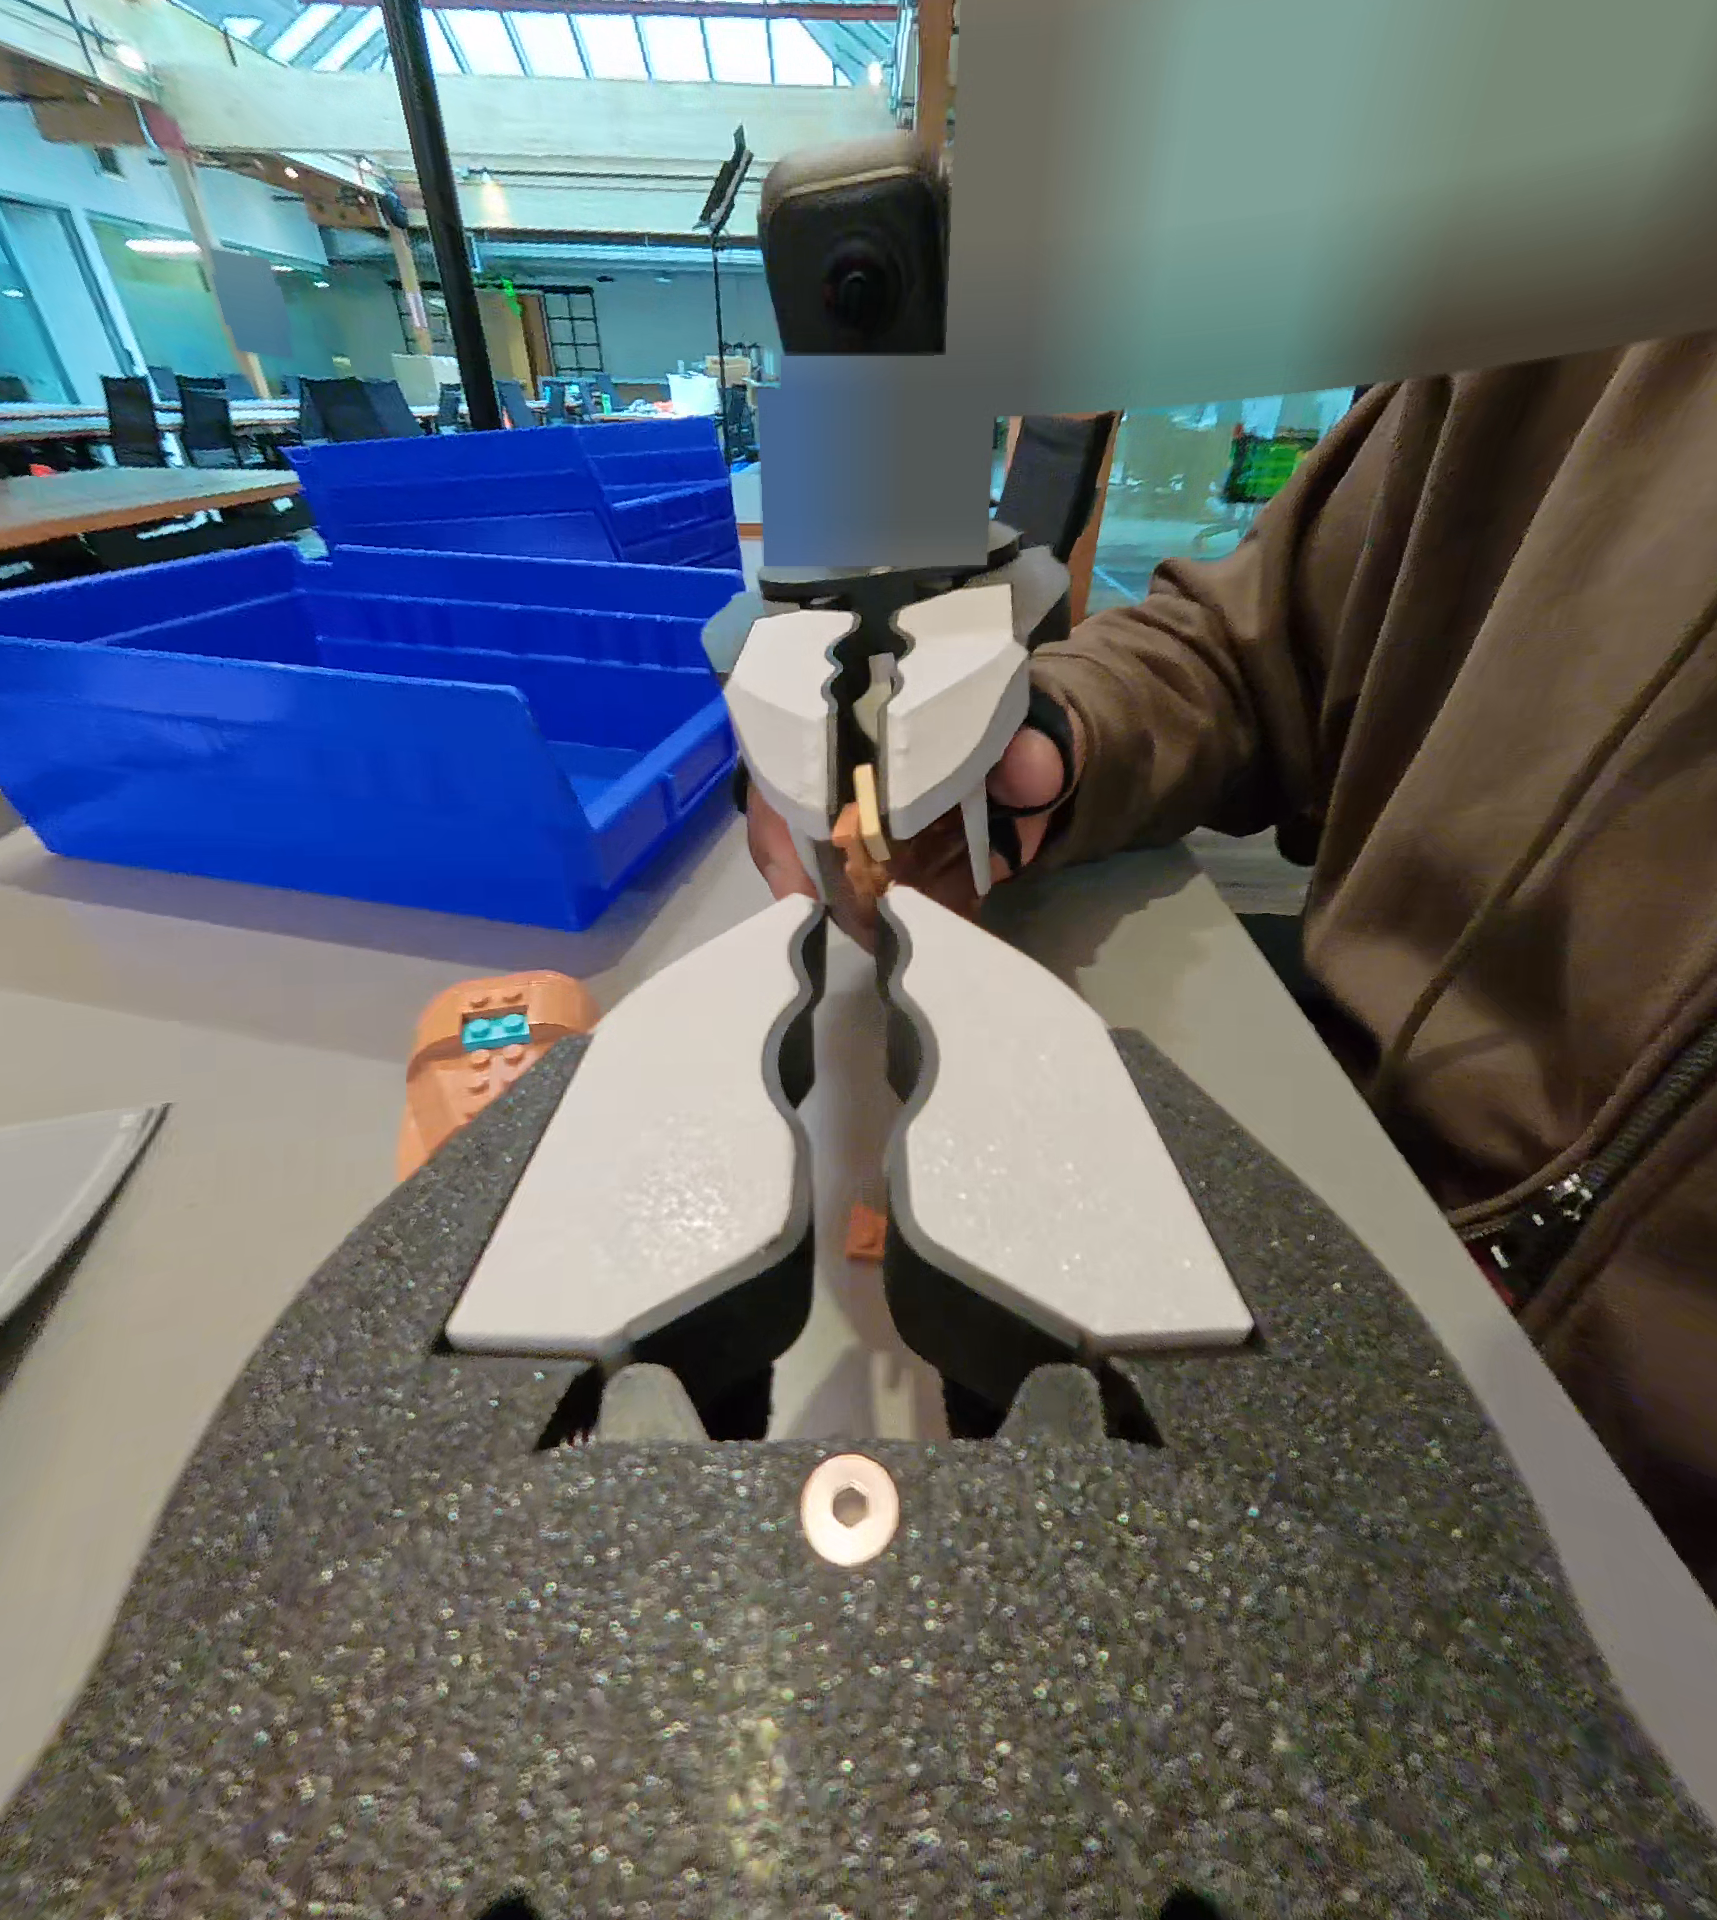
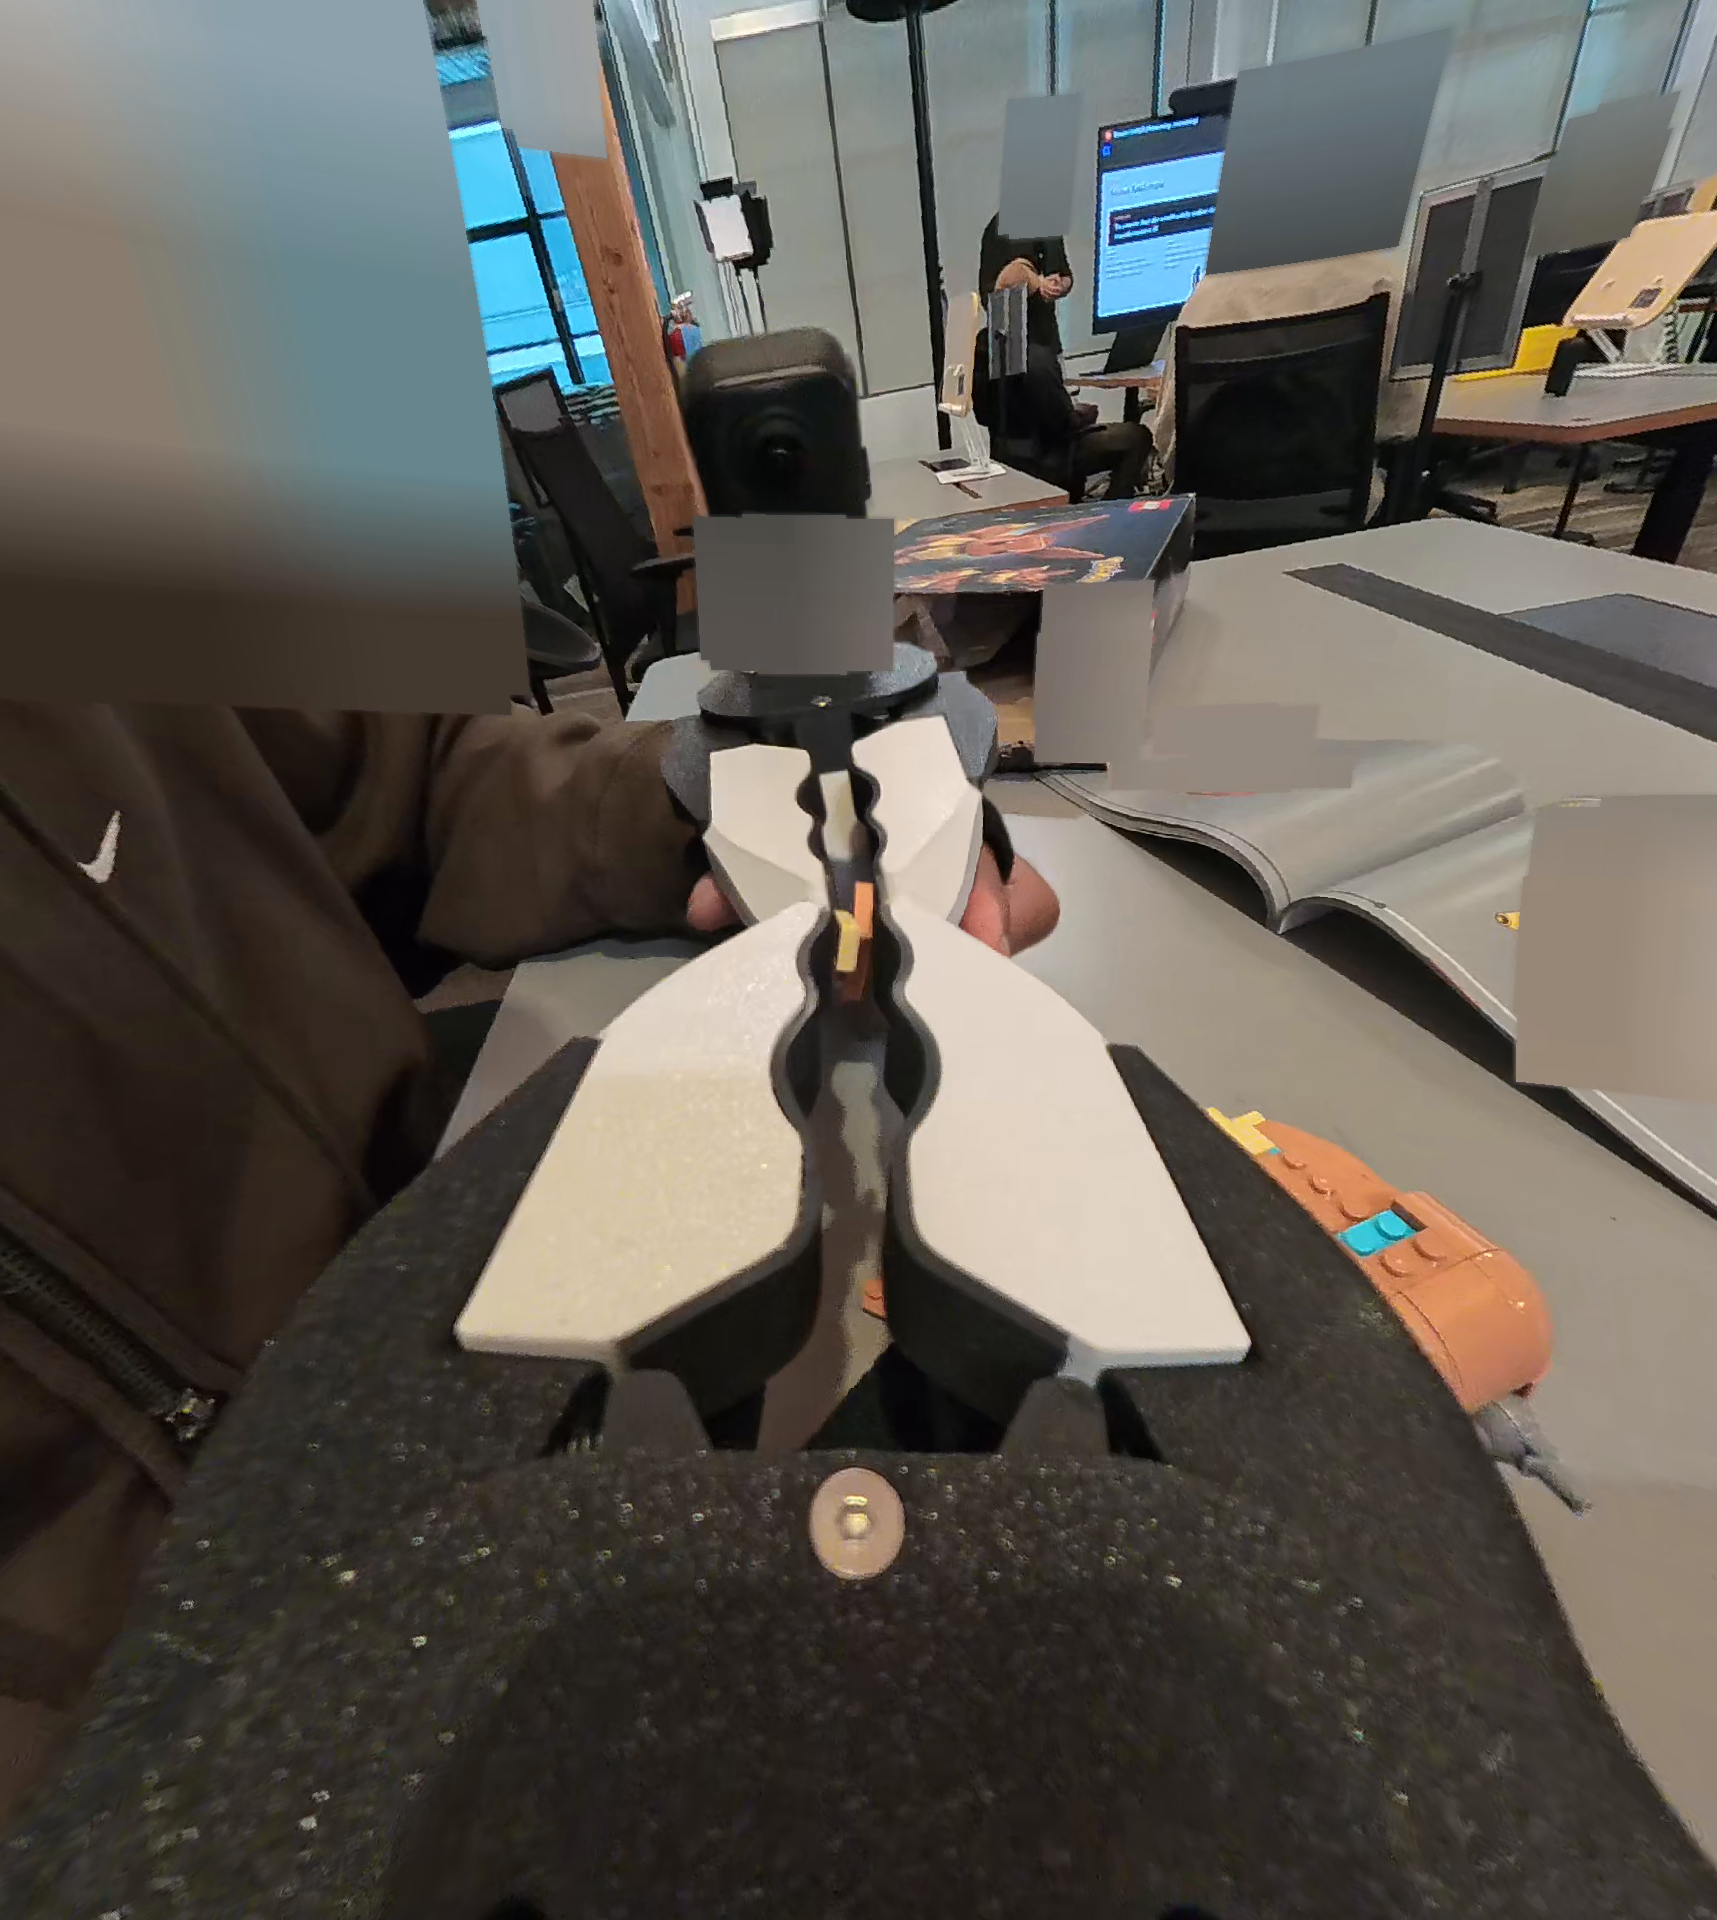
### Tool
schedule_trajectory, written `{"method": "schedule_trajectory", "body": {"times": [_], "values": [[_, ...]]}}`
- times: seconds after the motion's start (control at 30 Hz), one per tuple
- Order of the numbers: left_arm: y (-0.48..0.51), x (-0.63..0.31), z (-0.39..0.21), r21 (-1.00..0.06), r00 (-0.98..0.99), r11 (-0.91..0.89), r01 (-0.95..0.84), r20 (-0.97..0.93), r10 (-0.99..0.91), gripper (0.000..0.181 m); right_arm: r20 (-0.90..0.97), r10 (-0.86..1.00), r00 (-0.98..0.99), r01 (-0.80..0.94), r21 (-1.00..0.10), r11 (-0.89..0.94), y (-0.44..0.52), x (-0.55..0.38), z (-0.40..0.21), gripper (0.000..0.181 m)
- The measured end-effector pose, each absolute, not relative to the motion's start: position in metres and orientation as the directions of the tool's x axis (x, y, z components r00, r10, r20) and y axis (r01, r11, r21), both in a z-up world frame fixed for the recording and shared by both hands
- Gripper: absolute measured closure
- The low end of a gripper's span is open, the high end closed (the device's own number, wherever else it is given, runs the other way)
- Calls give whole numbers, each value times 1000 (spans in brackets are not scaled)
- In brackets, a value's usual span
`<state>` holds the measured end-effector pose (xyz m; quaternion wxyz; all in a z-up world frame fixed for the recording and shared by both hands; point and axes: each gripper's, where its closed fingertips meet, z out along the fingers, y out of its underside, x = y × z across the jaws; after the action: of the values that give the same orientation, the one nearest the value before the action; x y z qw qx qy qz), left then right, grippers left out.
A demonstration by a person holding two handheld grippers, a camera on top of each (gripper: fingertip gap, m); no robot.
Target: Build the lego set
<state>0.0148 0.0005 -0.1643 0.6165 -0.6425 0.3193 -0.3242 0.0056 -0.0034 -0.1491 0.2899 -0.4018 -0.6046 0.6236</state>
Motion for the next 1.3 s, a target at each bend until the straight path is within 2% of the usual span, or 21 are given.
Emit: {"method": "schedule_trajectory", "body": {"times": [0.17, 0.43, 0.8, 0.93, 1.0, 1.13, 1.3], "values": [[0, 16, -162, -991, 541, -101, 90, 134, -830, 177, -215, 834, -509, 132, -976, -172, 0, 5, -147, 175], [1, 17, -163, -968, 489, -189, 165, 247, -836, 173, -368, 778, -510, 179, -929, -323, 4, 1, -149, 175], [3, 16, -163, -941, 449, -260, 215, 331, -830, 176, -379, 770, -513, 188, -925, -330, 3, -3, -150, 175], [8, 13, -163, -942, 474, -249, 226, 330, -816, 176, -327, 812, -483, 151, -945, -290, 8, -6, -149, 173], [11, 9, -161, -939, 489, -242, 243, 334, -806, 176, -279, 850, -447, 127, -960, -248, 15, -8, -150, 156], [18, -6, -156, -910, 503, -256, 326, 396, -768, 177, -145, 910, -388, 67, -989, -128, 30, -11, -149, 143], [24, -21, -153, -845, 465, -309, 436, 506, -726, 177, 84, 946, -312, -10, -996, 86, 33, -19, -146, 137]]}}
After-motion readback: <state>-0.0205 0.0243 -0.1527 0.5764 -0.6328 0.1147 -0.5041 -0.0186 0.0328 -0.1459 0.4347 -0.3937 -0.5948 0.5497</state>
